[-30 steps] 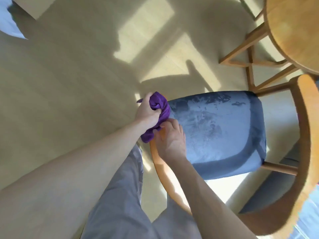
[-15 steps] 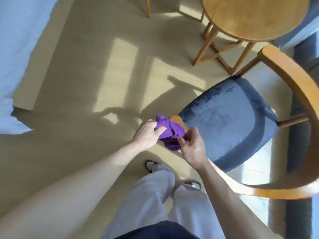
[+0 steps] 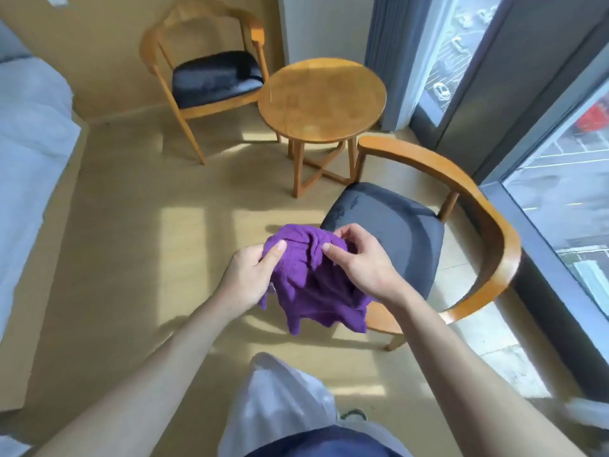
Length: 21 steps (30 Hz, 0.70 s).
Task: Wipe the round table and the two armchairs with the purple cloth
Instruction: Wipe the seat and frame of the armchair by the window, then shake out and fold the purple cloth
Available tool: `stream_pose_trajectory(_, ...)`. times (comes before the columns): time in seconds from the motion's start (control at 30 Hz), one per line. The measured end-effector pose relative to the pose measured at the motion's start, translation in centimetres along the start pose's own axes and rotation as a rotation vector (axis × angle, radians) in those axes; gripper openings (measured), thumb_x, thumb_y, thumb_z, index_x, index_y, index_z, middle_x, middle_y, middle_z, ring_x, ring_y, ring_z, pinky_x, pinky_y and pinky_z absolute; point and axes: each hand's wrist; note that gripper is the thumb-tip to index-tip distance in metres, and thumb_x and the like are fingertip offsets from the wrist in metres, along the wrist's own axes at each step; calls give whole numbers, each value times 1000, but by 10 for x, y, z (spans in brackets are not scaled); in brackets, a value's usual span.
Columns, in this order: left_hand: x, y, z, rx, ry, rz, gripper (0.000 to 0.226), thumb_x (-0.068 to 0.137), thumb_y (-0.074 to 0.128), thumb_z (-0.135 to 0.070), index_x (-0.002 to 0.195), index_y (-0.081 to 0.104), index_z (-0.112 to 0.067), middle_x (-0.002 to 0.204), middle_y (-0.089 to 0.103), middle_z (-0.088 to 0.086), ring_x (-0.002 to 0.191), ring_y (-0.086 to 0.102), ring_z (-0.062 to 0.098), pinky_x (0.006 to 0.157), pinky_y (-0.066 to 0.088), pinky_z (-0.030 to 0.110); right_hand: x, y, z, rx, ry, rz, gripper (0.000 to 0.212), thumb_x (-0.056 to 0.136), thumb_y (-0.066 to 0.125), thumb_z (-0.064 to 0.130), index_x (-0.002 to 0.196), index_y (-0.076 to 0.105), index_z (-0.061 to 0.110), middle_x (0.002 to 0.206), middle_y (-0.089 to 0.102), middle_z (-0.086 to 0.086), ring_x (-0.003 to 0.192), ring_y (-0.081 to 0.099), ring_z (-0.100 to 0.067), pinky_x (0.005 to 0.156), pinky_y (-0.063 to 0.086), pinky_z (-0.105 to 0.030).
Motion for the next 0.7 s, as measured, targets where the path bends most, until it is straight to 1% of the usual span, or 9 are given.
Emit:
stream_pose_trajectory(0.1, 0, -8, -25, -66, 30, 9, 45, 103, 52, -32, 75, 54, 3, 57, 54, 17, 47, 51, 25, 48, 47, 46, -29, -29, 12, -66, -13, 9, 33, 76, 73, 37, 105, 59, 30, 98, 67, 15, 91, 62, -3, 83, 49, -22)
stream_pose_trajectory(0.2, 8, -23, -48, -58, 109, 57, 20, 100, 55, -24, 87, 67, -16, 61, 64, 3, 48, 61, 20, 38, 48, 34, -39, -55, 21, -168, -12, -100, 25, 82, 73, 20, 101, 59, 28, 94, 65, 17, 86, 59, 2, 77, 44, -18)
stream_pose_trajectory(0.33, 24, -47, -64, -171, 199, 136, 32, 94, 54, 0, 100, 73, -24, 86, 77, -4, 72, 70, 7, 61, 50, 13, -36, -58, 36, -118, 25, -316, 13, 86, 66, 7, 88, 66, 19, 86, 71, 7, 82, 65, -11, 76, 49, -25)
stream_pose_trajectory(0.4, 34, -58, -63, -175, 192, 138, 25, 95, 57, -7, 104, 72, -25, 89, 77, -4, 77, 71, 10, 64, 50, 14, -30, -45, 44, -128, 36, -346, 9, 89, 65, 9, 87, 68, 17, 86, 73, 5, 83, 66, -14, 76, 50, -28)
stream_pose_trajectory(0.47, 46, -70, -52, -189, 54, 123, 8, 96, 62, -26, 100, 69, -26, 77, 73, -4, 62, 65, 21, 51, 47, 25, -22, -26, 52, -119, 26, -363, 7, 92, 65, 11, 87, 69, 15, 86, 73, 3, 84, 66, -16, 79, 50, -32)
stream_pose_trajectory(0.5, 52, -78, -45, -196, -56, 146, 17, 95, 63, -39, 90, 67, -23, 64, 63, -1, 48, 52, 25, 44, 36, 26, -18, -17, 58, -117, 14, -374, 7, 92, 65, 13, 87, 69, 16, 85, 73, 4, 84, 65, -15, 79, 49, -32)
stream_pose_trajectory(0.57, 62, -92, -29, -125, -250, 268, 42, 92, 58, -57, 74, 60, -20, 54, 41, 3, 42, 31, 19, 46, 24, 22, -6, 1, 70, -118, -8, -386, 9, 94, 64, 17, 87, 69, 18, 84, 72, 6, 82, 64, -12, 74, 47, -28)
stream_pose_trajectory(0.63, 65, -106, -19, -3, -276, 441, 42, 92, 58, -57, 73, 60, -19, 52, 45, 2, 39, 36, 18, 44, 26, 20, 5, 17, 87, -145, -23, -374, 10, 96, 61, 21, 89, 68, 20, 85, 70, 8, 82, 61, -8, 72, 42, -25)
stream_pose_trajectory(0.7, 70, -117, -15, -46, -205, 610, 34, 92, 63, -46, 79, 61, -15, 56, 51, 5, 40, 44, 20, 43, 28, 20, 16, 31, 105, -169, -34, -357, 12, 98, 57, 22, 94, 68, 19, 90, 68, 7, 87, 61, -10, 74, 42, -26)
Point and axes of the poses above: each hand's wrist, its own x-axis towards the middle knuckle, its own y-axis out of the palm, z = x × y
